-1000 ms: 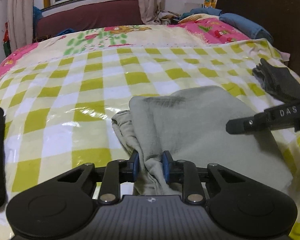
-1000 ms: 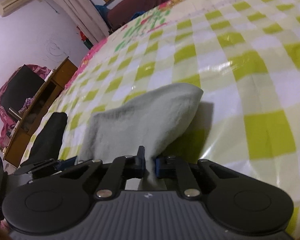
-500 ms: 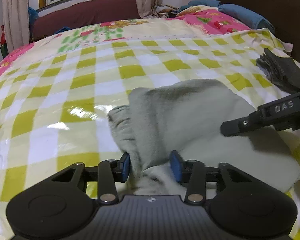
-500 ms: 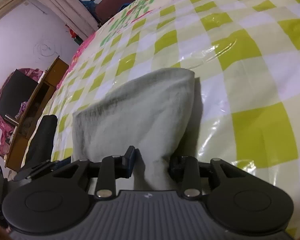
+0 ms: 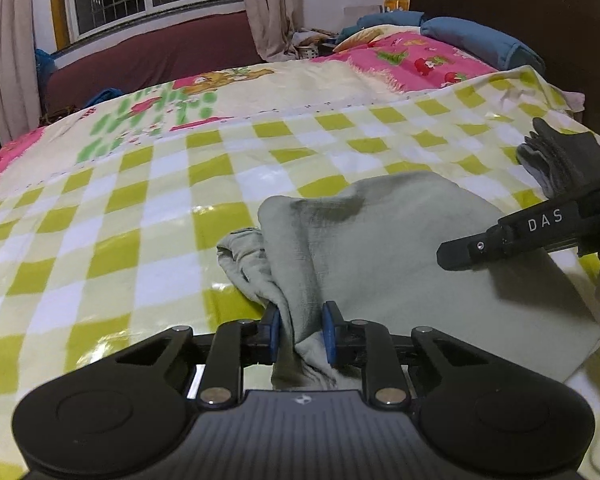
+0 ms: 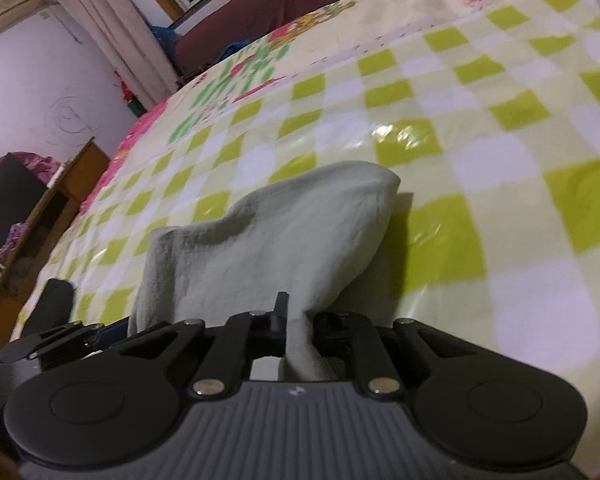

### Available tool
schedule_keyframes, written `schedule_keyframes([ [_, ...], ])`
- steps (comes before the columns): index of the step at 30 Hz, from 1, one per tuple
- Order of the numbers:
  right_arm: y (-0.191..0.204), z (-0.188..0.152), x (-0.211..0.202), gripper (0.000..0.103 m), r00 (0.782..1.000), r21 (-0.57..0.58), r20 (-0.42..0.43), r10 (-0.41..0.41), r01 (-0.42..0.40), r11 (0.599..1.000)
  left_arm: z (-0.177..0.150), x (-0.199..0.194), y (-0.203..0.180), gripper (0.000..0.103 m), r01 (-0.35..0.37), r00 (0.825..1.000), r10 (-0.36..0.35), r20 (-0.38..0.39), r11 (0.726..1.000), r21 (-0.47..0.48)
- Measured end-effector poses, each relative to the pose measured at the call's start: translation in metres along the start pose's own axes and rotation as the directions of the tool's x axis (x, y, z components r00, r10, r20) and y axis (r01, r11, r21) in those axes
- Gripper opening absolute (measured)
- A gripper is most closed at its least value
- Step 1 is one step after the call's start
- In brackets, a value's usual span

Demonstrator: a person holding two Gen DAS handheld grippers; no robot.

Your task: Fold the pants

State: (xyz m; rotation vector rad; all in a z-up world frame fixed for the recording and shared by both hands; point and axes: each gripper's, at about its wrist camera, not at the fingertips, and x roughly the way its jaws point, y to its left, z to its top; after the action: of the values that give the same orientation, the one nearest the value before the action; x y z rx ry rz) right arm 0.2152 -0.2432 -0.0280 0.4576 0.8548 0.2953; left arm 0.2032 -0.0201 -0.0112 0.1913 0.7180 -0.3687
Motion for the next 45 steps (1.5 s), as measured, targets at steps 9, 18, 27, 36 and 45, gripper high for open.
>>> schedule_keyframes([
  [9, -0.019, 0.000, 0.007, 0.012, 1.000, 0.034, 0.006, -0.006, 0.006, 0.999, 0.003, 0.014, -0.004, 0.038, 0.004, 1.000, -0.004, -0.005, 1.000, 0.028],
  [18, -0.014, -0.002, -0.014, 0.025, 0.998, 0.000, 0.020, -0.054, 0.054, 0.999, -0.001, 0.006, -0.004, 0.046, -0.020, 1.000, 0.021, -0.022, 0.999, 0.048],
  [27, -0.003, -0.012, -0.036, 0.025, 0.991, -0.027, 0.073, -0.111, 0.113, 0.993, -0.005, -0.004, -0.009, 0.046, -0.049, 0.998, 0.052, -0.033, 0.996, 0.076],
  [36, 0.006, -0.031, -0.046, 0.030, 0.987, -0.072, 0.072, -0.145, 0.150, 0.986, -0.016, -0.018, -0.010, 0.054, -0.081, 0.996, 0.085, -0.033, 0.991, 0.109],
  [45, 0.011, -0.039, -0.060, 0.034, 0.974, -0.116, 0.104, -0.202, 0.214, 0.970, -0.027, -0.032, -0.012, 0.057, -0.098, 0.994, 0.103, -0.032, 0.988, 0.121],
])
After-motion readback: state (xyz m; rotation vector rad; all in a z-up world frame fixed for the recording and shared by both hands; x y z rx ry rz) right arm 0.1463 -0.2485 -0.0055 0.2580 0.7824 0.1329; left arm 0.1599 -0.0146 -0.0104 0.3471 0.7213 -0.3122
